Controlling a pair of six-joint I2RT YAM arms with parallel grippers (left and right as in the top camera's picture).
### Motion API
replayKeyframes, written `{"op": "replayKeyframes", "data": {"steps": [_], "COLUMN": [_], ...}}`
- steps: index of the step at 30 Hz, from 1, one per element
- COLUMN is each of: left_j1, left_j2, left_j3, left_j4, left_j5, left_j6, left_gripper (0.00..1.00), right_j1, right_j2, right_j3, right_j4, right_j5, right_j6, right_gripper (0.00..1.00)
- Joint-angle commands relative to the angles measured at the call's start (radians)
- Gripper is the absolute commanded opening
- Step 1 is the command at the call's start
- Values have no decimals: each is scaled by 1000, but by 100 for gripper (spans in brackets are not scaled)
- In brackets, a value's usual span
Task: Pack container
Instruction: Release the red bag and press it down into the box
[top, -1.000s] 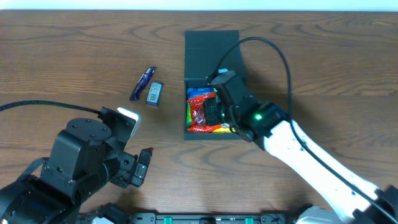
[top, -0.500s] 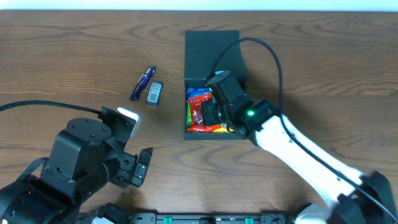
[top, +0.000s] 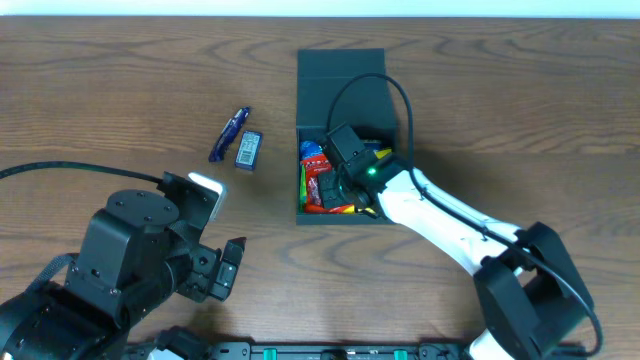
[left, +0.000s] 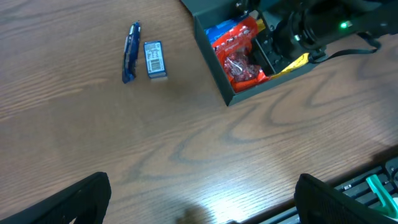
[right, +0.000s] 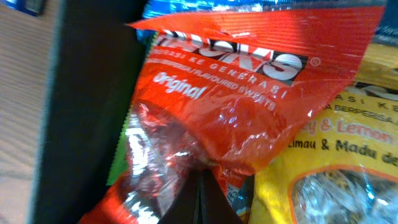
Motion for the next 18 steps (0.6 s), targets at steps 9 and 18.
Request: {"op": "replayKeyframes", "data": {"steps": [9,18], "left_j1": [3,3], "left_j2": [0,0], "left_j3": [13,13], "left_j4": [-4,-4], "left_j5": [0,0], "left_j6": [-7,-7], "left_gripper": [95,95], "right_j1": [6,6], "right_j2": [67,-113], "right_j3": [-3,-1], "right_j4": [-15,-60], "right_j5": [12,-1], "right_j6": [-2,-2], "right_gripper": [2,2]}}
